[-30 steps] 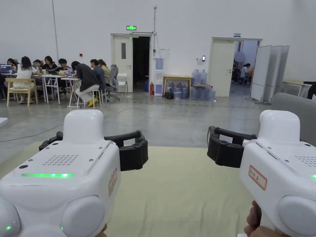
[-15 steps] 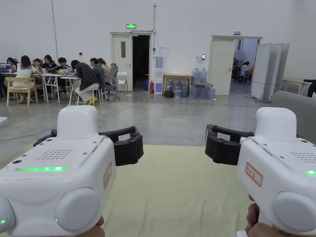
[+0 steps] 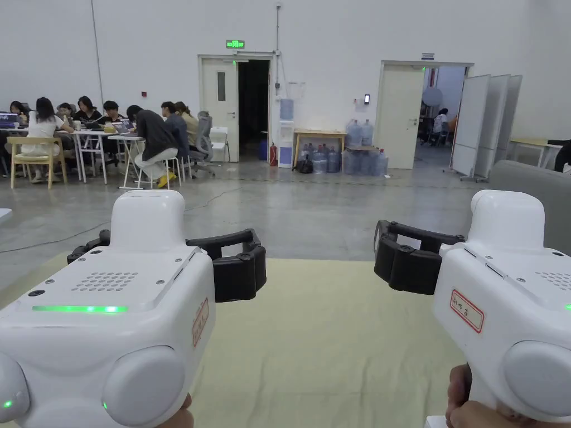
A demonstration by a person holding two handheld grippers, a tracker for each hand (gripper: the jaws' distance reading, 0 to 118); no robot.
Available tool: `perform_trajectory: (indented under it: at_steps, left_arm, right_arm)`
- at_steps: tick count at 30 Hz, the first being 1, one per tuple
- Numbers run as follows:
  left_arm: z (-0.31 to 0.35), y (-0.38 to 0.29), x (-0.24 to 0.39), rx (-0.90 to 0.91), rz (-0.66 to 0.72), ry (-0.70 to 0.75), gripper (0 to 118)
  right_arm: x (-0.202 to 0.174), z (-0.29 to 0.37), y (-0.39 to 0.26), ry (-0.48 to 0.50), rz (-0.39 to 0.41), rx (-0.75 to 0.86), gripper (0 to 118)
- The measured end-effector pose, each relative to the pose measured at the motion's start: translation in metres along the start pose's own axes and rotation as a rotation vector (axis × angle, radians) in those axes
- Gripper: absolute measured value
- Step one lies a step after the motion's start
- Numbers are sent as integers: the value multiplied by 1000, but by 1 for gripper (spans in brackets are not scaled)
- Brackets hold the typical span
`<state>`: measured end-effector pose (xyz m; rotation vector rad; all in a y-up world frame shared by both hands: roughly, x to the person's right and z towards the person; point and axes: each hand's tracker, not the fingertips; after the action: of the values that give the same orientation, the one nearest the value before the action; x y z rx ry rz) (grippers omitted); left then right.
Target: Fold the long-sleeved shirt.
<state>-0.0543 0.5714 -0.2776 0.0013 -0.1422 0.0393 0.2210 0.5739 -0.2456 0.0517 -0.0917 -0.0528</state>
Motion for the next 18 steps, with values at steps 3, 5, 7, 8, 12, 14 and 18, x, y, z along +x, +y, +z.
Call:
perform_trajectory:
  at_steps: [3, 5, 7, 8, 12, 14, 18]
  left_arm:
    - [0, 0, 0, -5, 3, -5, 118]
    - [0, -1, 1, -3, -8, -9, 118]
    - [0, -1, 3, 0, -16, -8, 118]
    - [1, 0, 3, -1, -19, -11, 118]
    - [2, 0, 4, 5, -25, -17, 118]
    - [3, 0, 4, 13, -28, -10, 118]
    - [3, 1, 1, 19, -20, -1, 118]
  right_arm:
    - [0, 0, 0, 5, 2, -3, 118]
    - [0, 0, 0, 7, 5, -5, 118]
    - [0, -1, 0, 11, 7, -9, 118]
    - [0, -1, 0, 15, 6, -9, 118]
    - [-2, 0, -1, 21, 14, -4, 118]
    - [-3, 0, -1, 31, 23, -6, 118]
    - [-6, 0, -2, 35, 37, -6, 118]
